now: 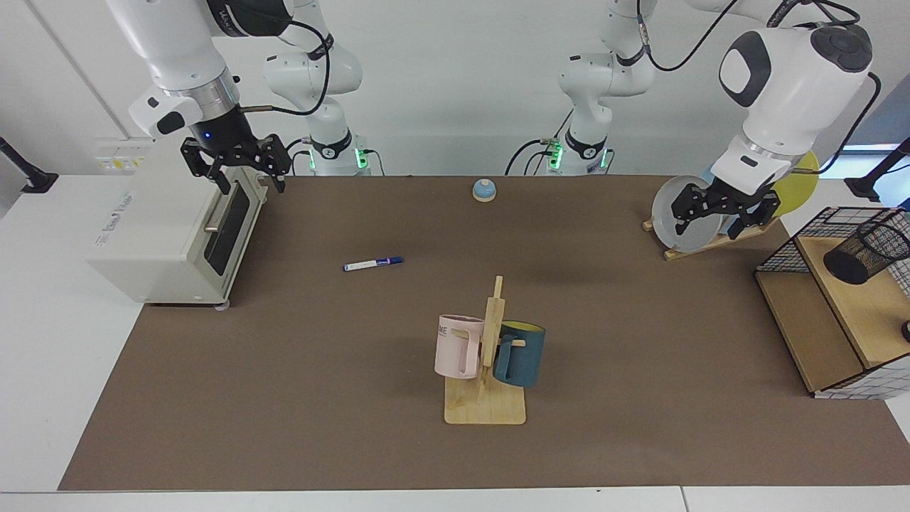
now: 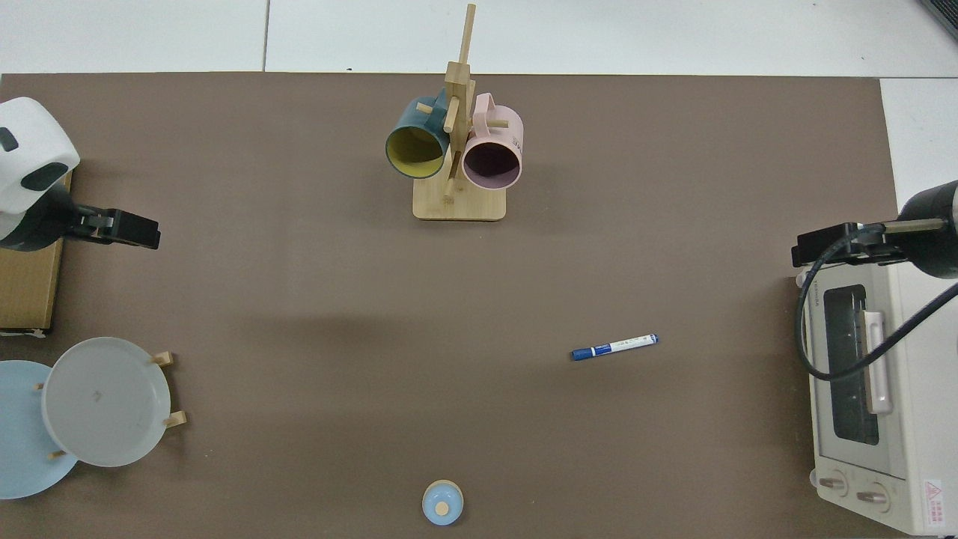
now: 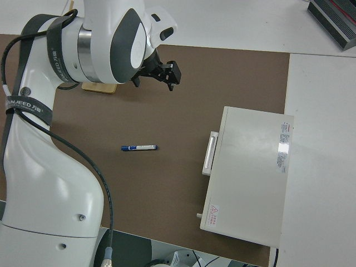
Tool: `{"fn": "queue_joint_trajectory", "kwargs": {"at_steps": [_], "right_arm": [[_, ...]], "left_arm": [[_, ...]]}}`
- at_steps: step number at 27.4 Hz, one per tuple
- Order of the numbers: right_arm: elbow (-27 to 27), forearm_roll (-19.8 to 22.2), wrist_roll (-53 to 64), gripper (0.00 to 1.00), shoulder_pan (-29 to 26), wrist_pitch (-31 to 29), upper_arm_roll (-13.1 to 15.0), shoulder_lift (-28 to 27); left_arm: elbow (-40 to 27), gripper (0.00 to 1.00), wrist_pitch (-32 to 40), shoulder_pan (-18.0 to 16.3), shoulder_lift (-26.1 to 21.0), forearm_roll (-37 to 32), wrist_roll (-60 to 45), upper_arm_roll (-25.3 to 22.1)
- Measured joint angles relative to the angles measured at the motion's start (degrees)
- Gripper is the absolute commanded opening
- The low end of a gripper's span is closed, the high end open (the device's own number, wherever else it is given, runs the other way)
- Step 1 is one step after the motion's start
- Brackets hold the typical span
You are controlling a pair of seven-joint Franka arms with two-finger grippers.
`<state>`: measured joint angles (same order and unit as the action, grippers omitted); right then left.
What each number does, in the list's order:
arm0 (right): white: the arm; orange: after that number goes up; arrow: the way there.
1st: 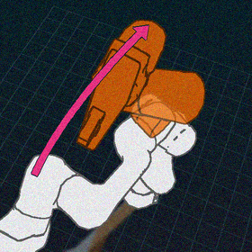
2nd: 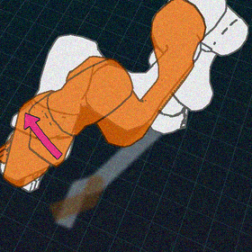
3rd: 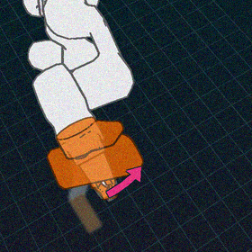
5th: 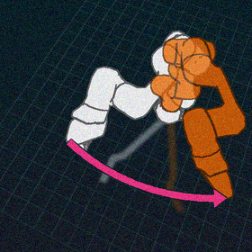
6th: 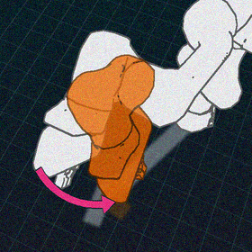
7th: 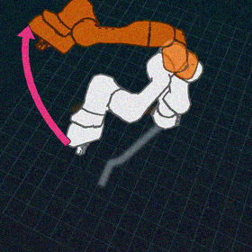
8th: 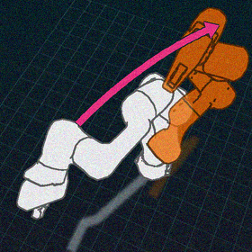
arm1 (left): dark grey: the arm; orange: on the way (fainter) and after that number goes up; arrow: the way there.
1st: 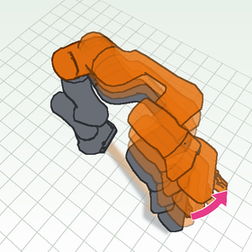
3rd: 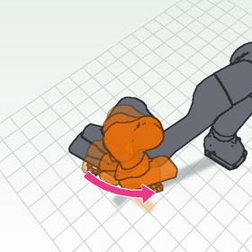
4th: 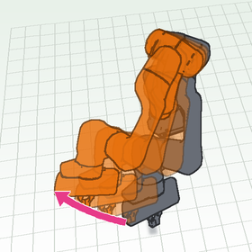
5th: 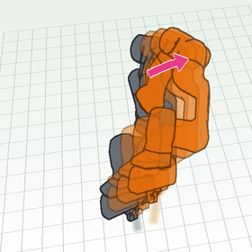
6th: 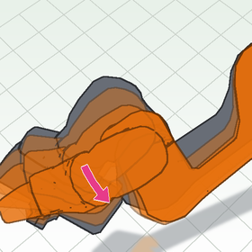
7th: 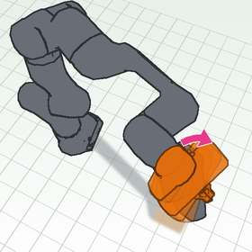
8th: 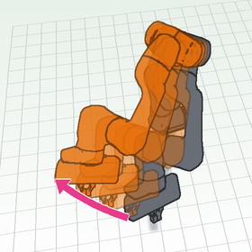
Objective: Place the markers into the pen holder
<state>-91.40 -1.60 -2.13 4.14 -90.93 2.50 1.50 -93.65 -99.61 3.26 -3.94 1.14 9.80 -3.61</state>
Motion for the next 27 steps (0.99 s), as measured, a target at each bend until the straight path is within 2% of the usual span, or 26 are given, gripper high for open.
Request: {"fn": "queue_joint_trajectory", "kwargs": {"at_steps": [9, 27], "right_arm": [[-0.6, 0.0, 0.0, 1.0, 0.0, 3.4, -0.1, 0.6], [-1.0, 0.0, 0.0, 1.0, 0.0, 3.4, -0.1, 1.0]], "left_arm": [[-3.0, 1.0, 0.0, 0.1, 4.8, -0.4, 3.0, 0.7], [-3.6, 1.0, 0.0, 0.1, 5.0, -0.4, 3.7, 0.8]]}}
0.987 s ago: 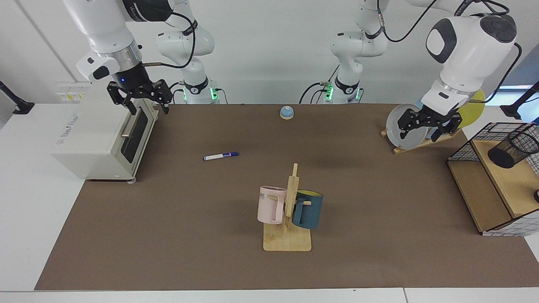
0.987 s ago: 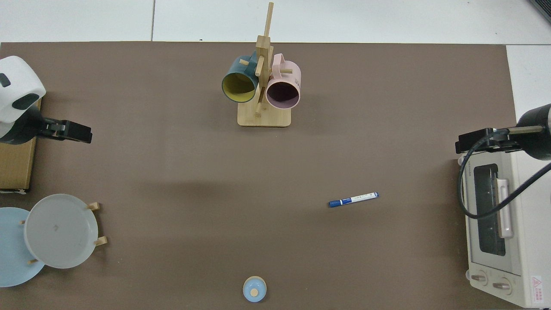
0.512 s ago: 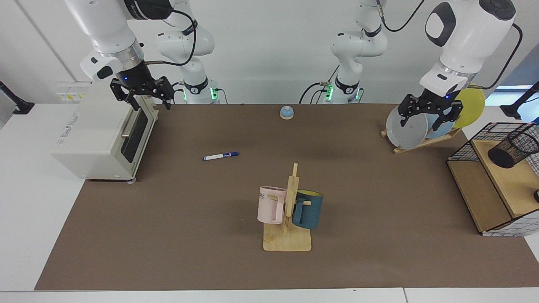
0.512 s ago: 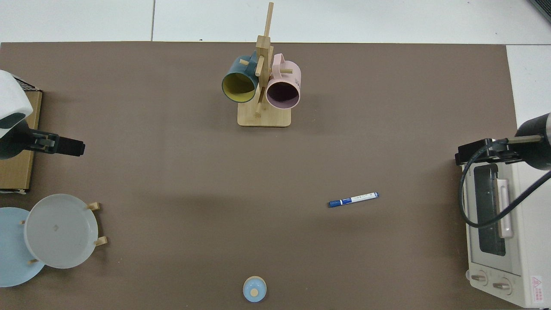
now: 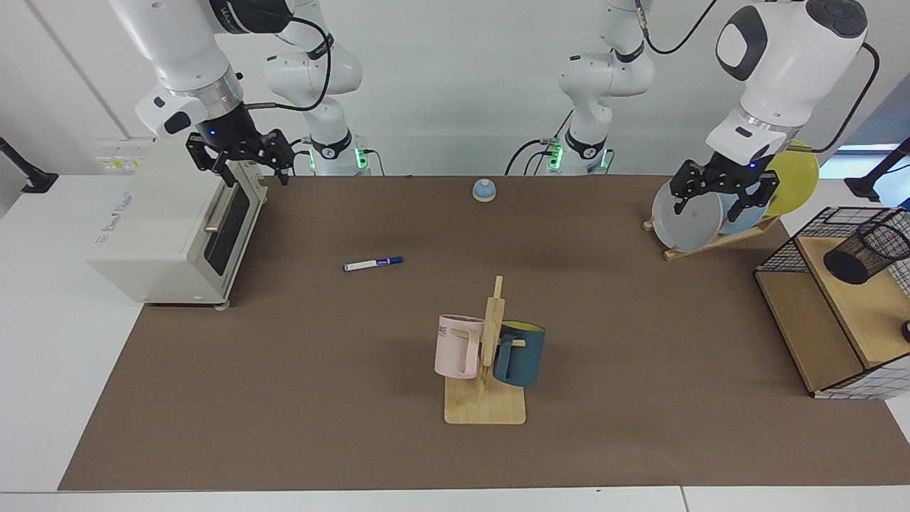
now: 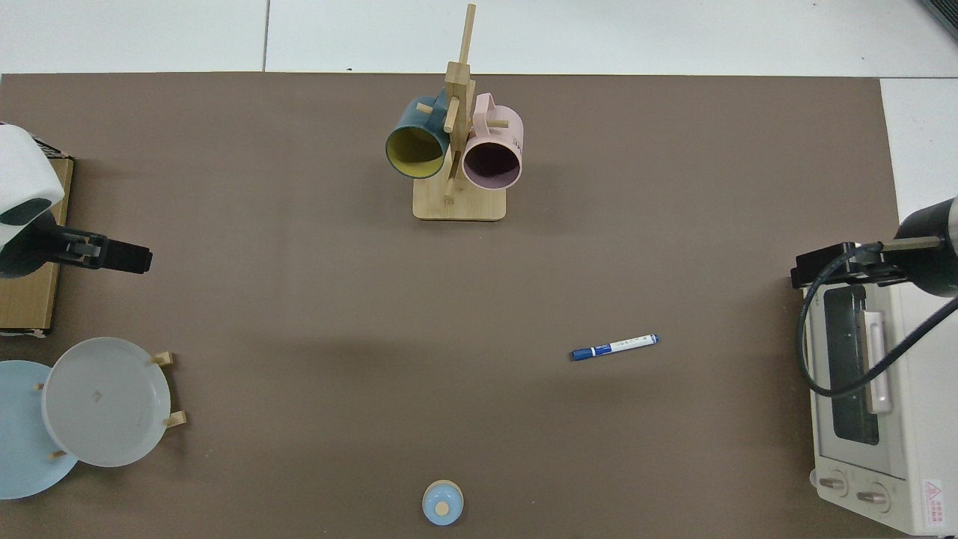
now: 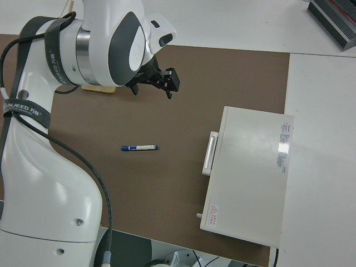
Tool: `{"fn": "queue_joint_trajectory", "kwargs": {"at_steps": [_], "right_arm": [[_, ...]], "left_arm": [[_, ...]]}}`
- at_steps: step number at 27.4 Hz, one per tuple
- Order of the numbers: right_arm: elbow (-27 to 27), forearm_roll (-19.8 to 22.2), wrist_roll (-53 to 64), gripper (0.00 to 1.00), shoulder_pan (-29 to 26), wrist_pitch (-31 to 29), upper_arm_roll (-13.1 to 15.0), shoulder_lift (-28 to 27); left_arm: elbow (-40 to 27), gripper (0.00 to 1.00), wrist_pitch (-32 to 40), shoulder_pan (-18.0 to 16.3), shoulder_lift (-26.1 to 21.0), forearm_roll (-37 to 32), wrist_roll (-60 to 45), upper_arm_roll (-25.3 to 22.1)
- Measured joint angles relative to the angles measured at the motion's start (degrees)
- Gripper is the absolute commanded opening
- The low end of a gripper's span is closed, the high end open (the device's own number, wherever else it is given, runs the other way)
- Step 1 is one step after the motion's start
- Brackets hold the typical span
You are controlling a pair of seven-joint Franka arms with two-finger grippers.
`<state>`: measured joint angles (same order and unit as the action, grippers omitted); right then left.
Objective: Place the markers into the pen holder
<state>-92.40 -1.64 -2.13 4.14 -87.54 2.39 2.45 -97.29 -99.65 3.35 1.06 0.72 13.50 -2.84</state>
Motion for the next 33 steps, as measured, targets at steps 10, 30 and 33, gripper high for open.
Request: {"fn": "queue_joint_trajectory", "kwargs": {"at_steps": [10, 30, 33], "right_arm": [[0.0, 0.1, 0.0, 1.0, -0.6, -0.1, 0.2, 0.0], [-17.1, -3.0, -20.9, 1.0, 0.9, -11.7, -0.6, 3.7], [-19.4, -4.1, -32.3, 1.0, 2.7, -12.1, -0.7, 4.9]], "left_arm": [[-0.1, 1.0, 0.0, 0.0, 0.0, 0.0, 0.1, 0.0], [-0.5, 1.0, 0.3, 0.0, 0.0, -1.8, -2.1, -0.2], [-0.6, 1.0, 0.3, 0.0, -0.1, -1.8, -2.1, -0.2]]}}
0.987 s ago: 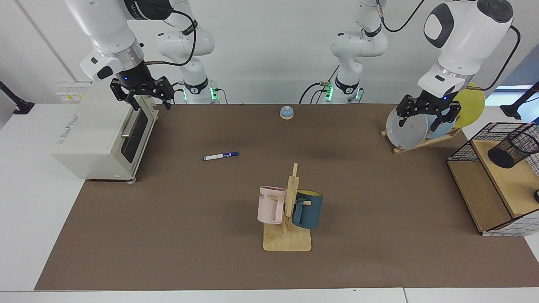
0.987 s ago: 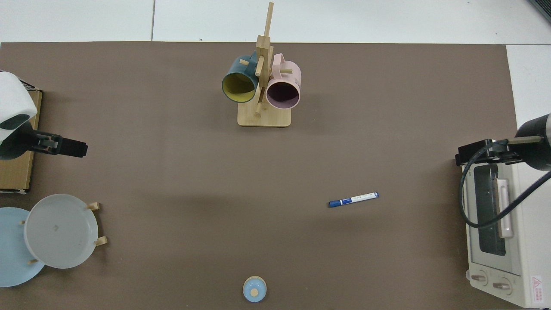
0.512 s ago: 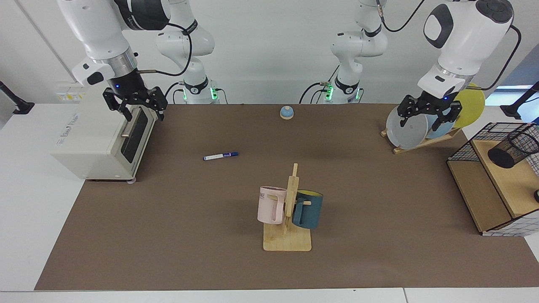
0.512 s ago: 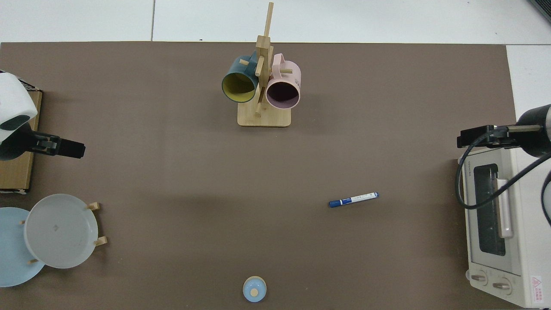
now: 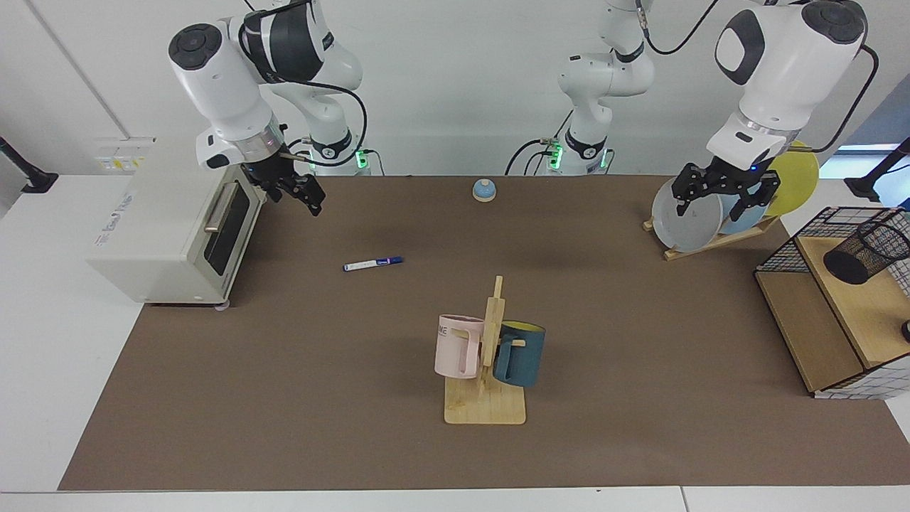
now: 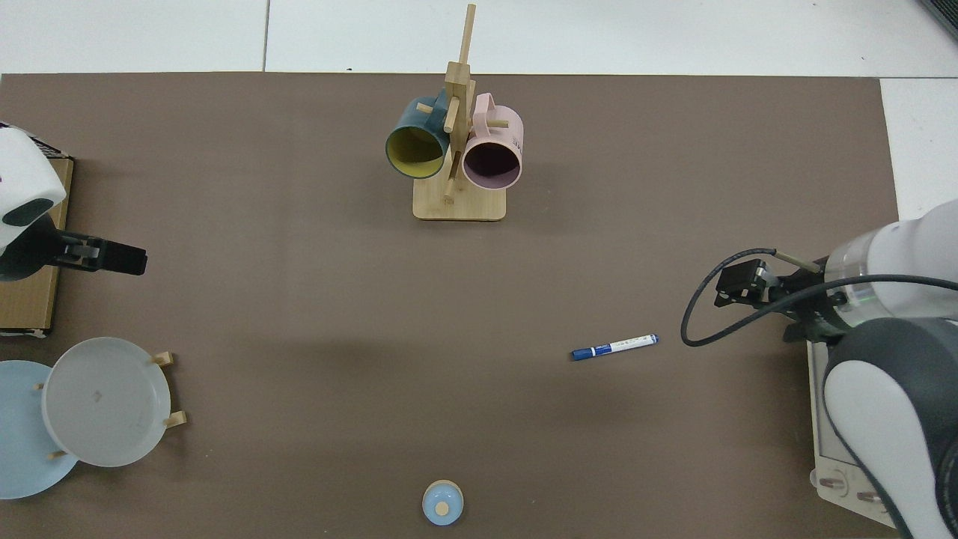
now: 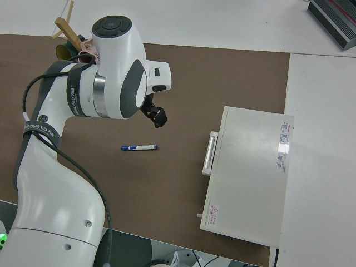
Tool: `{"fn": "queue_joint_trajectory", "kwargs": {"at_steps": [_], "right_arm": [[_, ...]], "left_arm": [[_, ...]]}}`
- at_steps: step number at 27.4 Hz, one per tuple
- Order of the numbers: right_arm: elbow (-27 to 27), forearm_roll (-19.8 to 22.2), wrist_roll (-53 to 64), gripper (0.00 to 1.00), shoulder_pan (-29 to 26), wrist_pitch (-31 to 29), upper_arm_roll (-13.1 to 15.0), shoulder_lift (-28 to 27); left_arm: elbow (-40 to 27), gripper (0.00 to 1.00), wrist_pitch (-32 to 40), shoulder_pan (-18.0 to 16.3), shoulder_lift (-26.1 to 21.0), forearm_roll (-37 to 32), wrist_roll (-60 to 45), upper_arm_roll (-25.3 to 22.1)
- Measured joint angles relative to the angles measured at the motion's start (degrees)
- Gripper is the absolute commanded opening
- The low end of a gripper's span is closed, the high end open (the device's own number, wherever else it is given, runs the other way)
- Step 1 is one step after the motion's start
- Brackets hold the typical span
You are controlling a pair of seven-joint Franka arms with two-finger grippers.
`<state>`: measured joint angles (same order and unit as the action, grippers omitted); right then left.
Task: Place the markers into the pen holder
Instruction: 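Reach the right gripper down to the blue-capped white marker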
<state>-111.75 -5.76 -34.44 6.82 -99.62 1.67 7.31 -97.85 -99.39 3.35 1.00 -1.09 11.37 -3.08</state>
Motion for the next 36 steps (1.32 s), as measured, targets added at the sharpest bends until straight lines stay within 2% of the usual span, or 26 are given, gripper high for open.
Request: {"fn": "queue_joint_trajectory", "kwargs": {"at_steps": [4, 9, 13, 16, 21, 28, 36], "right_arm": [[-3.0, -2.3, -14.6, 1.0, 2.6, -3.3, -0.1, 0.2], [-8.6, -4.3, -31.6, 1.0, 5.7, -11.7, -0.2, -1.3], [-11.9, -5.8, -41.7, 1.0, 6.5, -17.7, -0.2, -3.8], [-12.7, -6.9, -47.2, 1.0, 6.4, -19.9, 0.0, -5.5], [-13.3, -7.4, -51.4, 1.0, 6.3, -21.9, 0.3, -7.3], [-17.1, -9.1, -52.2, 1.0, 6.0, -27.6, 0.5, -9.4], [-18.9, -9.2, -52.2, 1.0, 6.0, -29.5, 0.5, -12.0]], "left_arm": [[0.0, 1.0, 0.0, 0.0, 0.0, 0.0, 0.0, -0.1], [0.0, 1.0, 0.0, 0.0, 0.0, 0.0, 0.0, -0.2], [-0.1, 1.0, 0.0, 0.0, 0.0, 0.0, 0.0, -0.2], [-0.1, 1.0, 0.0, 0.0, -0.1, 0.0, 0.0, -0.2], [-0.1, 1.0, 0.0, 0.0, -0.1, 0.0, 0.0, -0.3], [-0.2, 1.0, 0.0, 0.0, -0.1, 0.0, 0.0, -0.3], [-0.2, 1.0, 0.0, 0.0, -0.1, 0.0, 0.0, -0.3]]}}
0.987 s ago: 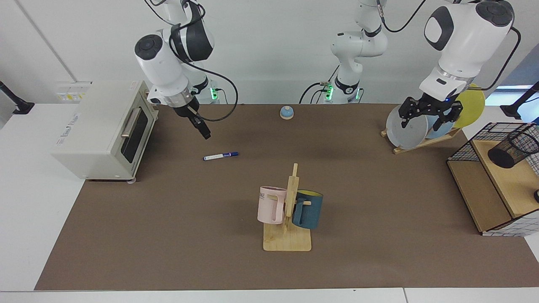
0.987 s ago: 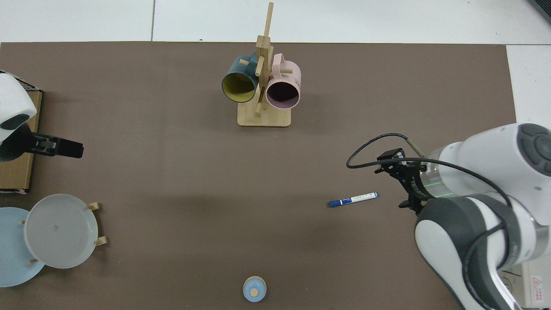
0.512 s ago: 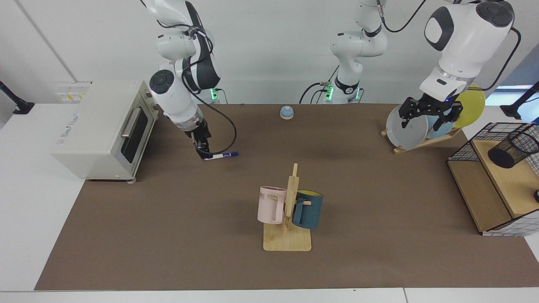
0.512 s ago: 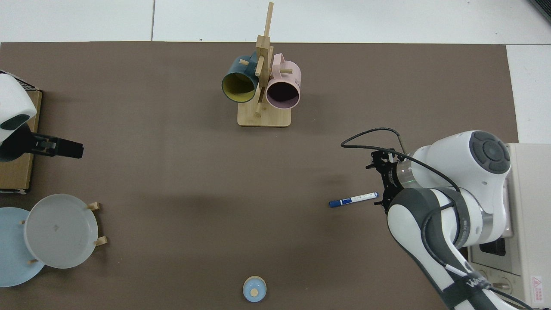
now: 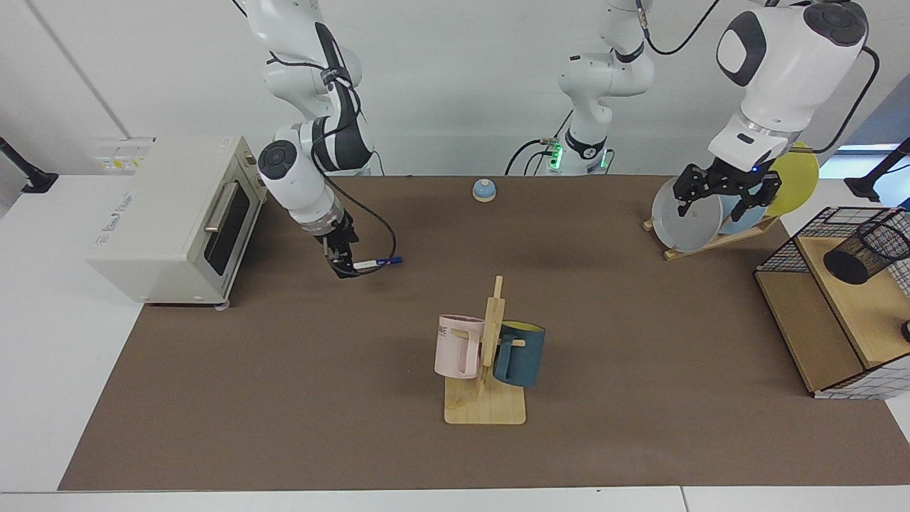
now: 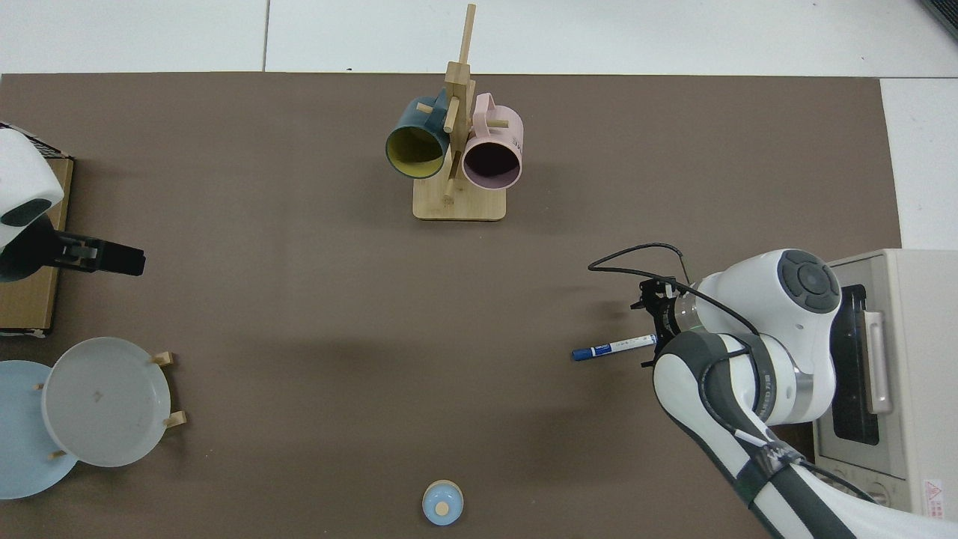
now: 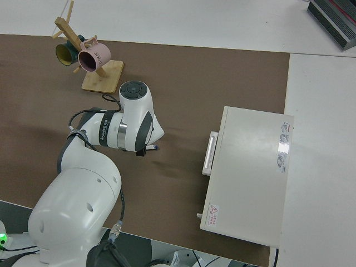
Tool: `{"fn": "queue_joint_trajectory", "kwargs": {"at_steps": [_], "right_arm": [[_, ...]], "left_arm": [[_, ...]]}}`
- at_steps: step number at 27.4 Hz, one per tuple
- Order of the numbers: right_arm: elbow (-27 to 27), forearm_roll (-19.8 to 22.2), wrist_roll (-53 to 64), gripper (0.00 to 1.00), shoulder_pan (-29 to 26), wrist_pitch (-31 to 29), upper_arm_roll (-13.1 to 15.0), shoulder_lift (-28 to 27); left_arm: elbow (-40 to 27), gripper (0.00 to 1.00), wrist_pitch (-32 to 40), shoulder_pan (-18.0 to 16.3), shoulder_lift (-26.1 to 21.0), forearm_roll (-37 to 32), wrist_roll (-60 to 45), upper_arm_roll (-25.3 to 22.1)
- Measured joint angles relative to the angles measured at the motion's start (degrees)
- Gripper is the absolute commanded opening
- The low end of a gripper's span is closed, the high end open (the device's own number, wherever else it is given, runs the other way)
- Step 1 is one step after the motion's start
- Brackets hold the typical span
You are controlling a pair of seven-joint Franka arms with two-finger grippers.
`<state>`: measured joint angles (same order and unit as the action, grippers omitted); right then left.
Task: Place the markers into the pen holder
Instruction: 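Reach the right gripper down to the blue-capped white marker, then close the right gripper on the marker and lift it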
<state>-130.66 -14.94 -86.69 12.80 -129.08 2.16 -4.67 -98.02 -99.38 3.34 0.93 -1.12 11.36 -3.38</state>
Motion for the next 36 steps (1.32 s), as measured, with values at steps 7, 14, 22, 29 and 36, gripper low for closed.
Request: {"fn": "queue_joint_trajectory", "kwargs": {"at_steps": [7, 14, 22, 29, 36], "right_arm": [[-0.5, 0.0, 3.2, 1.0, 0.0, 0.0, 0.0, -1.1], [-1.9, 0.0, 5.9, 1.0, -0.1, -0.7, 0.0, -1.5], [-3.2, 0.0, 7.7, 0.26, -0.6, -2.5, 0.0, -1.5], [-3.0, 0.0, 13.8, 0.0, -1.2, -2.5, 0.0, -1.4], [-2.5, 0.0, 15.4, 0.0, -1.5, -1.8, 0.0, -1.3]], "left_arm": [[0.0, 1.0, 0.0, 0.0, 0.0, 0.0, 0.0, 0.0], [-0.1, 1.0, 0.0, 0.0, 0.0, 0.0, 0.0, 0.0], [-0.2, 1.0, 0.2, 0.0, 0.0, 0.0, 0.0, 0.0], [-0.2, 1.0, 0.2, 0.0, 0.0, 0.0, 0.0, 0.0], [-0.2, 1.0, 0.2, 0.0, 0.0, 0.0, 0.0, 0.0]]}}
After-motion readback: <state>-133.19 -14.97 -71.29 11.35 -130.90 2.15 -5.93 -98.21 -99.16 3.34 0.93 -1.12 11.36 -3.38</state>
